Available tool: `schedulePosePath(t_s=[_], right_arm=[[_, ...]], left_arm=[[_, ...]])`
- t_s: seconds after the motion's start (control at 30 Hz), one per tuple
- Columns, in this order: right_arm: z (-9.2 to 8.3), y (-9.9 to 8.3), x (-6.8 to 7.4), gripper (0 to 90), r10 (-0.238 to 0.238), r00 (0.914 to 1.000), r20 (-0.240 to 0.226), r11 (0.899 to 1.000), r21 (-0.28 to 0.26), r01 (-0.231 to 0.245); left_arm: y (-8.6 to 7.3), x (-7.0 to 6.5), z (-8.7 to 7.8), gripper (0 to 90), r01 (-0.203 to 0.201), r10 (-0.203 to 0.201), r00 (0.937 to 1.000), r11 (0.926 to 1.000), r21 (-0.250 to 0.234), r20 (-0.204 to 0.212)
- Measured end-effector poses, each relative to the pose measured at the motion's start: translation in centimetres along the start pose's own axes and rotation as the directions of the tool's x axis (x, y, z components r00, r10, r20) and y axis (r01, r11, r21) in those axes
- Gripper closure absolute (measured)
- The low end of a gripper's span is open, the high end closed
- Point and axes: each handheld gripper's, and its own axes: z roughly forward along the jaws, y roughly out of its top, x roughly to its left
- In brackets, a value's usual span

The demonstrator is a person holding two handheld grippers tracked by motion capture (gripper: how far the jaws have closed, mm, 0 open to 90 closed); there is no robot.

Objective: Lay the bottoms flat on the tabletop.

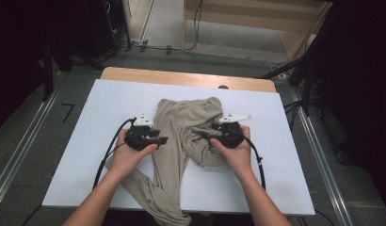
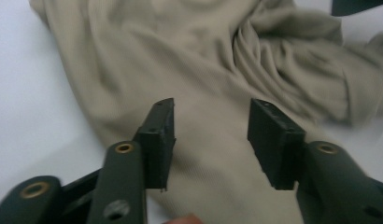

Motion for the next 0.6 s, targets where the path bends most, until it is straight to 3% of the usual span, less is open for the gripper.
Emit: schedulePosePath(t_s=[0.07,0.13,0.2,0.23,0.27,0.33,0.4,0.5,0.6], right_arm=[[0.5,-0.8,1.7,32.3,-0.018,0.9998,-0.006,0.999,0.029,0.019],[1.1,-1.6,2.7,35.7,-0.027,0.9992,0.03,0.996,0.087,0.025],[1.2,-2.4,3.0,59.1,-0.035,0.9983,0.046,0.995,0.098,0.03],[0.6,-3.0,2.9,77.6,-0.024,0.9996,0.016,0.998,0.059,0.023],[0.6,-3.0,2.9,77.6,-0.024,0.9996,0.016,0.998,0.059,0.023],[-0.7,-3.4,3.1,87.5,-0.035,0.9992,0.019,0.999,0.018,0.035],[-2.2,-3.8,3.4,88.1,-0.036,0.999,0.027,0.999,-0.018,0.037],[-4.4,-4.7,3.5,87.4,-0.04,0.9987,0.033,0.998,-0.039,0.041],[-5.6,-5.7,3.2,76.3,-0.021,0.9998,-0.001,0.999,-0.038,0.021]], left_arm=[[-1.4,-0.4,0.1,57.8,0.017,-0.017,0.9999,0.9996,0.024,0.001],[-2.4,-0.9,0.3,59.0,0.004,-0.004,0.9999,0.9986,0.052,0.01],[-3.0,-1.4,0.3,62.1,-0.024,0.024,0.9995,0.9987,0.046,-0.02],[-3.1,-1.5,0.2,69.5,-0.038,0.04,0.9986,0.9981,0.048,-0.035],[-3.2,-1.6,0.3,69.5,-0.058,0.061,0.9965,0.9973,0.046,-0.057],[-3.3,-1.2,0.2,75.8,-0.039,0.041,0.9979,0.9986,0.035,-0.051],[-3.3,-1.1,0.0,73.6,-0.017,0.018,0.9991,0.9996,0.024,-0.038],[-3.7,-1.5,-1.3,59.4,-0.023,0.022,0.9996,0.9996,-0.018,-0.017],[-4.6,-1.5,-3.3,46.5,-0.044,0.044,0.9988,0.9984,-0.036,-0.023]])
